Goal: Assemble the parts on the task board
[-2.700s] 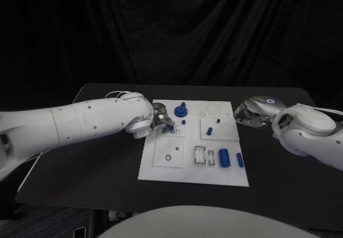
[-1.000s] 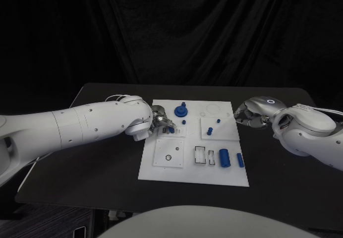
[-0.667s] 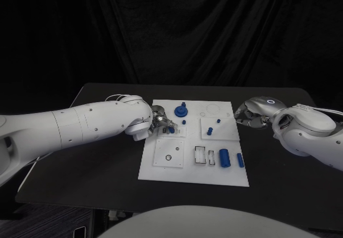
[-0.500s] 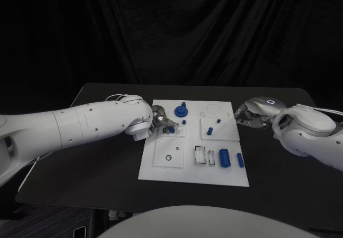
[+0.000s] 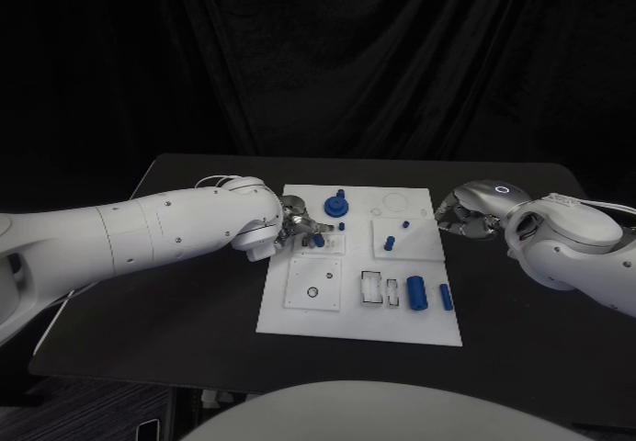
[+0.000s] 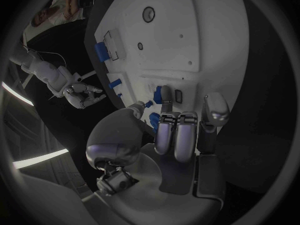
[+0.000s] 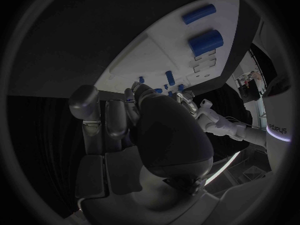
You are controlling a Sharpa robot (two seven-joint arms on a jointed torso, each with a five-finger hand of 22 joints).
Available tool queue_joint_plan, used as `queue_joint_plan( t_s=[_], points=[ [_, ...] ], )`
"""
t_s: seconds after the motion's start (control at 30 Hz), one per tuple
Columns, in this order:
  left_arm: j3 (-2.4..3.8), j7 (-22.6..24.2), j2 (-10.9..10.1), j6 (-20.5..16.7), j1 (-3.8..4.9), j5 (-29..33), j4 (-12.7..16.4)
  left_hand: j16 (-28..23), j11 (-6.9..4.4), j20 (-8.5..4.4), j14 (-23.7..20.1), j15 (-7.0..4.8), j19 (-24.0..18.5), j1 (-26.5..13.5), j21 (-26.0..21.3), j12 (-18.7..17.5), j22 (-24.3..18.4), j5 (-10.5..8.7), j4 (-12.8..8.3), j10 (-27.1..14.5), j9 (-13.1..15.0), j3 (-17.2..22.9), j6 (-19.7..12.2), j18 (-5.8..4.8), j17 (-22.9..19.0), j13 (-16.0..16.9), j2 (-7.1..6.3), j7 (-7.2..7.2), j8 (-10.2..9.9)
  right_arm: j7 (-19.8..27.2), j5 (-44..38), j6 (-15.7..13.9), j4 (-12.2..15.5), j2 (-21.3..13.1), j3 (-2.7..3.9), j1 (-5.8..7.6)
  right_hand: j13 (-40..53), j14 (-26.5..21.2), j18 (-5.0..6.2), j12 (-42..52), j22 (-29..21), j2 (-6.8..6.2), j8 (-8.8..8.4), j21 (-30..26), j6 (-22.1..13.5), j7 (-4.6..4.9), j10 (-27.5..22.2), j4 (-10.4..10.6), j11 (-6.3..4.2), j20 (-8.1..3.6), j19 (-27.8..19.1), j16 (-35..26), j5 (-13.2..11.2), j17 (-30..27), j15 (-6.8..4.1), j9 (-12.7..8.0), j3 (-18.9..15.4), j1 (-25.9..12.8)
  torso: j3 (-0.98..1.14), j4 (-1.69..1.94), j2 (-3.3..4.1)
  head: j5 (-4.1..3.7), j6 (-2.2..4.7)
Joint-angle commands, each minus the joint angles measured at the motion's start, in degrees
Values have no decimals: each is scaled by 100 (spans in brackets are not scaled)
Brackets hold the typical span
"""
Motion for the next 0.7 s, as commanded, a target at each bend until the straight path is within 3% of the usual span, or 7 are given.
queue_joint_plan(
  t_s=[0.03,0.07,0.1,0.17,0.23,0.47,0.7],
  points=[
    [-51,-20,-1,137,-82,36,-7,15,31,9,595,38,43,163,-29,20,29,547,-38,606,53,-36,-58,55,1506,1503,115,-5,37,-114,-21,54,-1,2,3,-15,8,41,101,-25,631,-45,-26,-15,-4,-5,-30,-7,-8,-12,-36,-20,27,-5,-35,-7,26,-5,0,-1,2,4,1],
    [-51,-6,0,141,-82,36,-8,15,22,2,595,27,39,329,-43,20,43,1063,-115,606,81,24,-79,56,1506,1503,160,-18,45,-115,-21,55,-1,3,3,-15,2,38,103,-30,629,-46,-26,-26,-3,-5,-35,-9,-8,-12,-39,-29,27,-11,-35,-7,29,-4,1,-2,2,3,1],
    [-51,6,1,146,-83,36,-10,15,19,1,595,26,44,360,-44,20,52,1165,-123,606,91,30,-84,55,1506,1503,169,-20,48,-116,-21,56,-1,3,3,-15,2,38,103,-30,629,-46,-26,-26,-3,-5,-35,-9,-8,-12,-39,-29,27,-11,-35,-7,29,-4,1,-2,2,3,1],
    [-51,23,4,152,-83,36,-12,15,6,-8,595,16,43,549,-58,20,70,1695,-246,606,113,140,-113,56,1506,1503,188,-34,48,-117,-21,58,0,3,3,-15,2,38,103,-30,629,-46,-26,-26,-3,-5,-35,-9,-8,-12,-39,-29,27,-11,-35,-7,29,-4,2,-3,2,2,1],
    [-51,36,8,162,-84,36,-16,15,-2,-14,595,11,43,661,-68,20,83,1934,-336,606,127,227,-126,57,1506,1503,190,-42,49,-117,-21,57,1,3,3,-15,2,38,103,-30,629,-46,-26,-26,-3,-5,-35,-9,-8,-12,-39,-29,27,-11,-35,-7,29,-4,1,-4,2,7,1],
    [-51,63,14,203,-87,36,-23,15,-23,-30,595,-6,41,887,-100,15,116,2146,-590,601,157,555,-156,58,1506,1500,148,-63,51,-123,-21,59,9,-5,3,-15,-8,35,105,-37,626,-46,-26,-38,-2,-5,-42,-9,-8,-12,-42,-40,27,-19,-35,-7,32,-2,1,-4,10,4,1],
    [-51,61,15,230,-89,36,-25,15,-23,-32,595,-7,36,892,-113,9,121,2107,-629,594,165,612,-153,59,1506,1495,111,-60,56,-126,-21,60,14,-7,3,-15,-8,35,105,-37,626,-46,-26,-38,-2,-5,-42,-9,-8,-12,-42,-40,27,-19,-35,-7,32,-2,3,-2,11,-27,1]
  ],
)
